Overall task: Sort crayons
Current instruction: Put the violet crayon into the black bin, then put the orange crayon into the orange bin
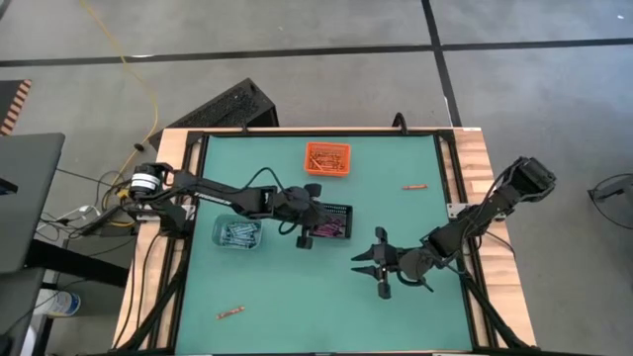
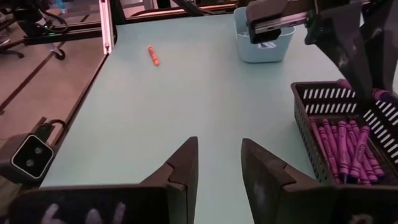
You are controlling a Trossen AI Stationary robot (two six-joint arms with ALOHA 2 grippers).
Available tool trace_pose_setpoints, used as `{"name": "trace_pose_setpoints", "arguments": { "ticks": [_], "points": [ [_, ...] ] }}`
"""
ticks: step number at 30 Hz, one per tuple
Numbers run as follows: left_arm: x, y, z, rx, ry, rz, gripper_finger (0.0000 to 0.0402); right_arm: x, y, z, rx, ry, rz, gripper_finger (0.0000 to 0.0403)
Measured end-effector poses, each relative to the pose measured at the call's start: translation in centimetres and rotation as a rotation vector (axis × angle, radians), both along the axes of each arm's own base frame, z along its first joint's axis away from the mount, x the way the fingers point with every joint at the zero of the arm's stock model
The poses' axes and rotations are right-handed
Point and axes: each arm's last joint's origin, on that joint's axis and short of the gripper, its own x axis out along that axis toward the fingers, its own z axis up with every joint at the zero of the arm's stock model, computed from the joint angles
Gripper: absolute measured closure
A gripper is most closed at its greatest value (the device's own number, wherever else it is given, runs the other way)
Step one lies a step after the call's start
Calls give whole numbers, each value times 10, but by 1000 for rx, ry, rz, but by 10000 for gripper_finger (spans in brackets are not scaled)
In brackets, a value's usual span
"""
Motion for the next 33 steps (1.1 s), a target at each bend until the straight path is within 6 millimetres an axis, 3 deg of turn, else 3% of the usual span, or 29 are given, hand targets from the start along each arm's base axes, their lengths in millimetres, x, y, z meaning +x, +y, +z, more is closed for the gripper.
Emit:
{"name": "trace_pose_setpoints", "arguments": {
  "ticks": [10,20,26,33],
  "points": [
    [0,0,0,-24,3,16,379,0,0,0,7,-3,4,286],
    [-4,-2,8,-37,-7,36,298,0,0,1,7,-4,4,286],
    [-16,0,29,-29,-23,56,268,0,1,1,11,-9,4,286],
    [-42,-1,63,-46,-39,91,271,4,-5,2,14,-15,-20,286]
  ]
}}
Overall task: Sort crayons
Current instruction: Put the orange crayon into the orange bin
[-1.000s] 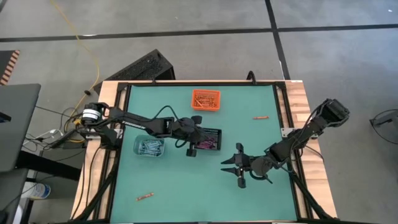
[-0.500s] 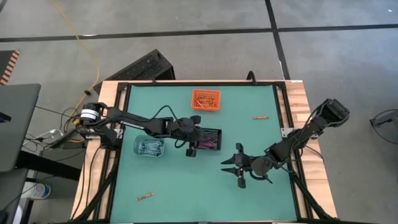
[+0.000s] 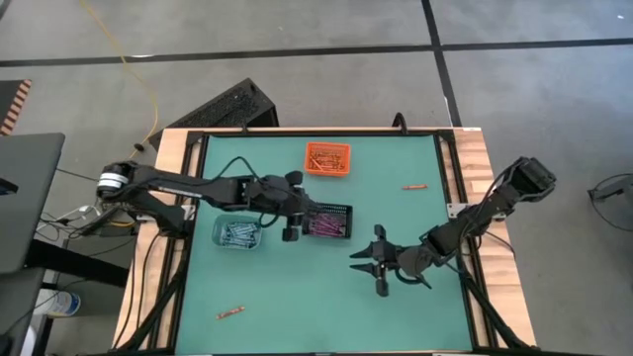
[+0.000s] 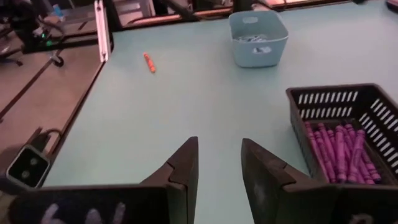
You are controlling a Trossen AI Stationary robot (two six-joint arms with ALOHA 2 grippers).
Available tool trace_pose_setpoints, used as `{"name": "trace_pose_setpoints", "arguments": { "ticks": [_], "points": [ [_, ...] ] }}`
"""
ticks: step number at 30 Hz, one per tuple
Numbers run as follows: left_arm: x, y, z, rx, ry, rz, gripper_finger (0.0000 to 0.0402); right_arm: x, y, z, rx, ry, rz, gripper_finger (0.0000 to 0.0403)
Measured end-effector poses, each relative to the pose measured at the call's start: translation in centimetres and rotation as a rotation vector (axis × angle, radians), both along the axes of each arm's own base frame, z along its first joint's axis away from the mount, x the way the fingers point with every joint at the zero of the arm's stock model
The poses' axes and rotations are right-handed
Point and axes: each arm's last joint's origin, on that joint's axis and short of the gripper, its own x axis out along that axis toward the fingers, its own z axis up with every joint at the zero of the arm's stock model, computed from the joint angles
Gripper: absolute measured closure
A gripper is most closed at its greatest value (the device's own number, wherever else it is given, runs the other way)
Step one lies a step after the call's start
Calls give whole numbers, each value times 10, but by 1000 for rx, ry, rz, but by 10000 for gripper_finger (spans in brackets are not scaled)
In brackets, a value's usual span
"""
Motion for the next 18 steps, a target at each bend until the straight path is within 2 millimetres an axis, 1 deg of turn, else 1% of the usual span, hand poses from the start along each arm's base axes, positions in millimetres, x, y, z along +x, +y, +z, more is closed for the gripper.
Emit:
{"name": "trace_pose_setpoints", "arguments": {
  "ticks": [4,7,9,12,18],
  "points": [
    [-18,0,12,-31,34,19,272,6,-8,3,10,-27,-28,286],
    [-31,0,15,-51,35,30,272,11,-17,4,18,-29,-6,286],
    [-43,-1,11,-68,35,37,272,15,-22,4,26,-25,3,286],
    [-57,-1,3,-102,-15,56,272,18,-29,5,29,-25,-6,286],
    [-81,-3,-12,-142,-169,60,272,20,-35,6,-7,-33,-9,286]
  ]
}}
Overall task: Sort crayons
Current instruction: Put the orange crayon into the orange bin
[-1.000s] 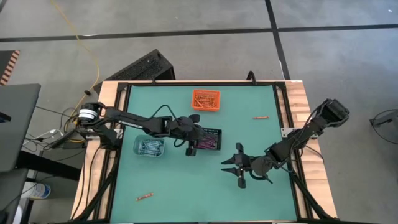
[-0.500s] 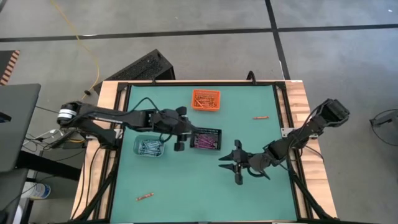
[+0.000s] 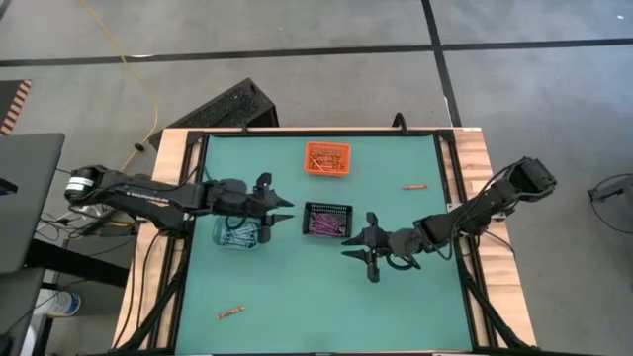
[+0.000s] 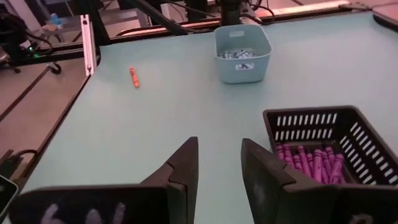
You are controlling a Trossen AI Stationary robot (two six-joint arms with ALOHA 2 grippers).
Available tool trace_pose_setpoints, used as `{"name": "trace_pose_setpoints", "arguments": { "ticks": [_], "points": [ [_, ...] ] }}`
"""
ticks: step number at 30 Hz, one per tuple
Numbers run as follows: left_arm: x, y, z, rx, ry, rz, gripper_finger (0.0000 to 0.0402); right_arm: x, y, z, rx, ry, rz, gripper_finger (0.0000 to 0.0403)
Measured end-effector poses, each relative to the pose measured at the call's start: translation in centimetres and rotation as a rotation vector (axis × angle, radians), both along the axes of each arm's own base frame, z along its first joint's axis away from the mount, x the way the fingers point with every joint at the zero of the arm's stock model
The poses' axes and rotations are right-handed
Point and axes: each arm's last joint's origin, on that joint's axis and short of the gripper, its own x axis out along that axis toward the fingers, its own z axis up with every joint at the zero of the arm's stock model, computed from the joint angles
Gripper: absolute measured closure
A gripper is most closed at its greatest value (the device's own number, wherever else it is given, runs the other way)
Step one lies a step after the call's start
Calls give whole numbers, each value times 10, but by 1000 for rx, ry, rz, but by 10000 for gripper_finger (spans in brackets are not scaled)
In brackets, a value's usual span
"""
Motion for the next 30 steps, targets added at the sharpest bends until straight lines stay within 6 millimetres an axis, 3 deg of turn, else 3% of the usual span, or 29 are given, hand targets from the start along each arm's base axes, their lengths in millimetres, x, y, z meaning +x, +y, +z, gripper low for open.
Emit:
{"name": "trace_pose_setpoints", "arguments": {
  "ticks": [13,24,30],
  "points": [
    [-47,0,-31,-105,-154,15,272,8,-20,3,-22,-17,27,286],
    [-54,-17,-31,-141,-211,-71,272,22,-50,14,46,-29,17,286],
    [-62,-38,-25,-161,-241,-97,272,18,-42,18,18,3,52,286]
  ]
}}
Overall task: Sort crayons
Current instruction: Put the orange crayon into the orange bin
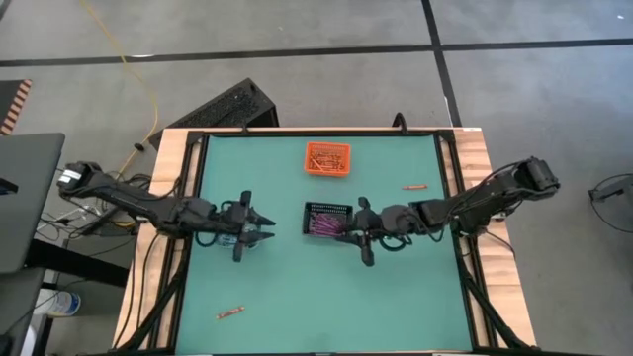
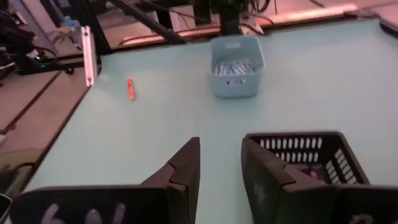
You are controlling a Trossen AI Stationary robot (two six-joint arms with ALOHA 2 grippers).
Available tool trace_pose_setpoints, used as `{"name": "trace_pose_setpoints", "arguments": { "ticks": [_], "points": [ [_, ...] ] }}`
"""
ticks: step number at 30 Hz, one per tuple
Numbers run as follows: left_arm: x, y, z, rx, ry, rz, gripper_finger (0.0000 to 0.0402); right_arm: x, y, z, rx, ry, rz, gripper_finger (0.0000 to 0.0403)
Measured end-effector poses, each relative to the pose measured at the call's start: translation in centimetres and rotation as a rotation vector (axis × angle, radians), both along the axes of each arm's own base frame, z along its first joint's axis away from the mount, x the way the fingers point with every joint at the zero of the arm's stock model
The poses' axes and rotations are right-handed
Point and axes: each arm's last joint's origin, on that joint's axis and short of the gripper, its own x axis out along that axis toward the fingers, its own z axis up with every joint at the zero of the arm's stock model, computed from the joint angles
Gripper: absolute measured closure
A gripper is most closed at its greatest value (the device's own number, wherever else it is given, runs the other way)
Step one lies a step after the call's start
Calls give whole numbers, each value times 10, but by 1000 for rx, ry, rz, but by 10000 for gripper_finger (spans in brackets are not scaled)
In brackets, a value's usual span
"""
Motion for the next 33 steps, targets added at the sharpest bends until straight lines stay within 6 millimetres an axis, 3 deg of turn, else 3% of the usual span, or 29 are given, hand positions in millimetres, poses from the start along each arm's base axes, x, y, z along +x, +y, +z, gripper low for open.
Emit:
{"name": "trace_pose_setpoints", "arguments": {
  "ticks": [6,15,22,26,33],
  "points": [
    [-8,-20,2,51,-19,37,272,-7,4,13,-55,-50,-6,286],
    [-9,-34,-6,83,-11,34,272,-7,-11,18,-70,-72,-55,286],
    [-33,-23,-39,-26,-228,55,272,-4,-24,20,-50,-87,-45,286],
    [-47,-15,-45,-74,-318,66,272,-4,-30,18,-47,-66,-55,286],
    [-48,-15,-45,-76,-290,61,272,-3,-50,16,-5,-41,-106,286]
  ]
}}
